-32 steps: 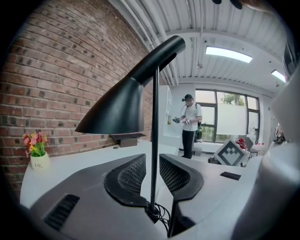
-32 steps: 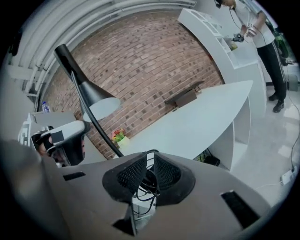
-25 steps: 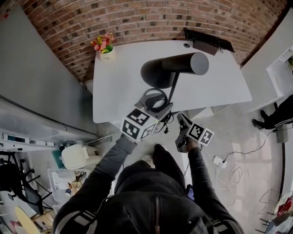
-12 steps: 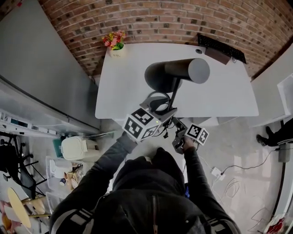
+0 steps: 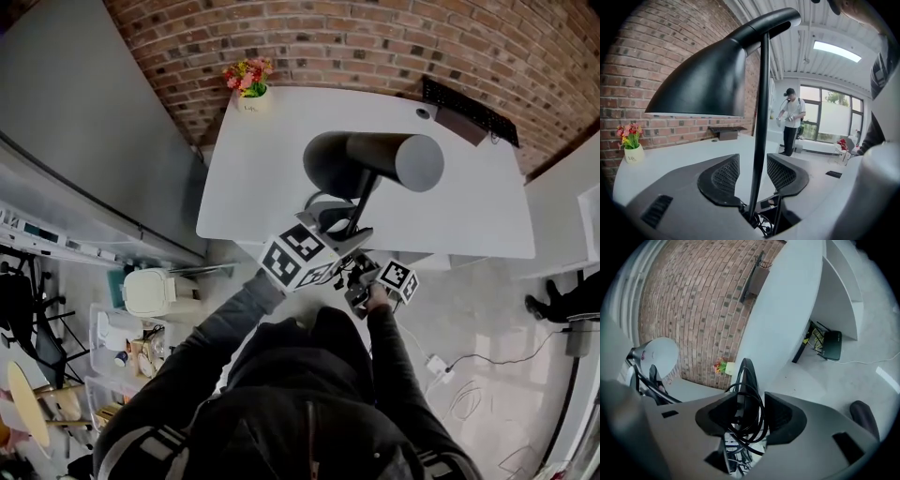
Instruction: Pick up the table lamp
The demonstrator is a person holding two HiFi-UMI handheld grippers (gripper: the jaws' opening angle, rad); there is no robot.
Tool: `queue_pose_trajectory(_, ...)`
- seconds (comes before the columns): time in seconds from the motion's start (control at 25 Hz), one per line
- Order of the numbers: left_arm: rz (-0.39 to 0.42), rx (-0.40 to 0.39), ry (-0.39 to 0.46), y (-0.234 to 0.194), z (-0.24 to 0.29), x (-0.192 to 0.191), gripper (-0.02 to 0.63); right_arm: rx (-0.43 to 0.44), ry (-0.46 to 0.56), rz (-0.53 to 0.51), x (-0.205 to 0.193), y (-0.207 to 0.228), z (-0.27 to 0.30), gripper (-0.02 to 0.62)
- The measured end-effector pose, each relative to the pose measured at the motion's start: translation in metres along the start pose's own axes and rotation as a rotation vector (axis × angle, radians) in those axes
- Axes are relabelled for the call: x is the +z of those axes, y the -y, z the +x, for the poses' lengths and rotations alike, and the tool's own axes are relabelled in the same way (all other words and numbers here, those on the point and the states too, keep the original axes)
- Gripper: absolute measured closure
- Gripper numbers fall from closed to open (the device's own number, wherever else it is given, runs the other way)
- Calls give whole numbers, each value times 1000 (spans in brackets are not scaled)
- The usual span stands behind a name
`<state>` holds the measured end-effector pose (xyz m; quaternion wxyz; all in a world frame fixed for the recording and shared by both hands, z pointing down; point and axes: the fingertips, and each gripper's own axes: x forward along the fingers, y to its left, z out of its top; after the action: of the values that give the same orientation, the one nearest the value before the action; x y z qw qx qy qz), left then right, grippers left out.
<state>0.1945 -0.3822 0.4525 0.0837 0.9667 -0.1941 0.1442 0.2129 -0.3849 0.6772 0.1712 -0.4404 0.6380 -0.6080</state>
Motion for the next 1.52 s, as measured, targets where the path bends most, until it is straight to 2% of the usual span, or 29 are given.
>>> queue_pose_trajectory(0.24, -4, 14, 0, -5, 5, -2, 438, 43, -11, 45, -4, -1, 11, 451)
queue_pose_trajectory(0.44, -1, 14, 10, -6, 6, -1, 491, 62, 4, 102, -5, 3, 13, 449)
queue_pose_trajectory(0.56, 1, -6, 13, -2, 8, -3, 526, 56, -12, 72, -7, 2, 12, 457)
queue_pose_trajectory(0.68, 20, -12, 13, 3, 10, -2, 594, 53, -17, 38, -7, 0, 12, 477)
queue_pose_trajectory(0.88, 19, 7, 9, 2, 10, -2, 598, 40, -12, 37, -7, -1, 12, 477)
queue_pose_trajectory(1.08, 54, 5, -6, 5, 11, -3, 601, 44, 9, 31, -8, 0, 10, 479)
queue_pose_trajectory(1.52, 66, -41, -27, 7, 8, -4, 603, 35, 24, 36, -12, -1, 8, 480)
